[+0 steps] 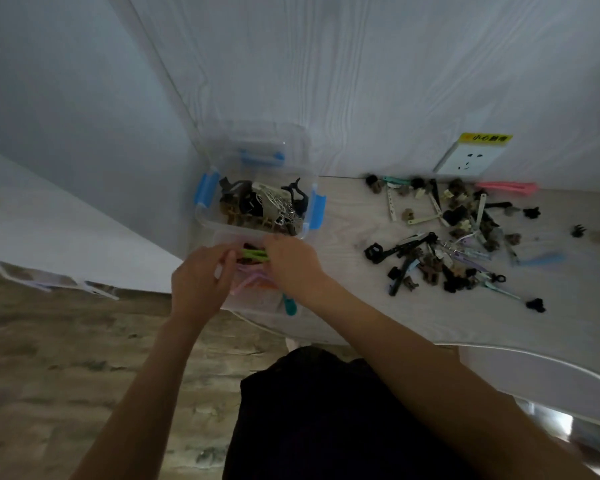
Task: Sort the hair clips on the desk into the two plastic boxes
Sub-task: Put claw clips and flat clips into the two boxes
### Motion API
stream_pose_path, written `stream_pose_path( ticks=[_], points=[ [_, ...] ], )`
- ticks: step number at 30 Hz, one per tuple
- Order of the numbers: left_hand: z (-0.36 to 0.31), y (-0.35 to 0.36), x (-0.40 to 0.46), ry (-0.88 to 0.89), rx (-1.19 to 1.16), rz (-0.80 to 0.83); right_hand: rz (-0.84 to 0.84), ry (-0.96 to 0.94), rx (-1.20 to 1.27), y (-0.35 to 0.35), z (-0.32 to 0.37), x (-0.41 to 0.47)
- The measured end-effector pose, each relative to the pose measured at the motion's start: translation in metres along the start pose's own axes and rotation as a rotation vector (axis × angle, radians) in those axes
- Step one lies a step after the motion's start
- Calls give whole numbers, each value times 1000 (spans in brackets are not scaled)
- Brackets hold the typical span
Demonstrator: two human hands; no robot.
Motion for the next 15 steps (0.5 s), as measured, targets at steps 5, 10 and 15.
stream_pose_path(
  ticks=[5, 10, 15],
  points=[
    [-16, 5, 8, -26, -71, -23, 59, -130, 223, -10, -12, -21],
    [-59, 25, 37, 102, -204, 64, -210, 9, 395, -38, -89, -40],
    [-121, 57, 73, 273, -265, 124, -304, 338, 305, -42, -200, -40]
  ],
)
Point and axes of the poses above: each hand's wrist, its own x-axis towards the middle knuckle, its own y-axis out of the palm, z = x × y, the point moved 1 cm from there along x, towards the middle knuckle, and after that the axes turned 12 degrees about y, right-handed, at the moved point
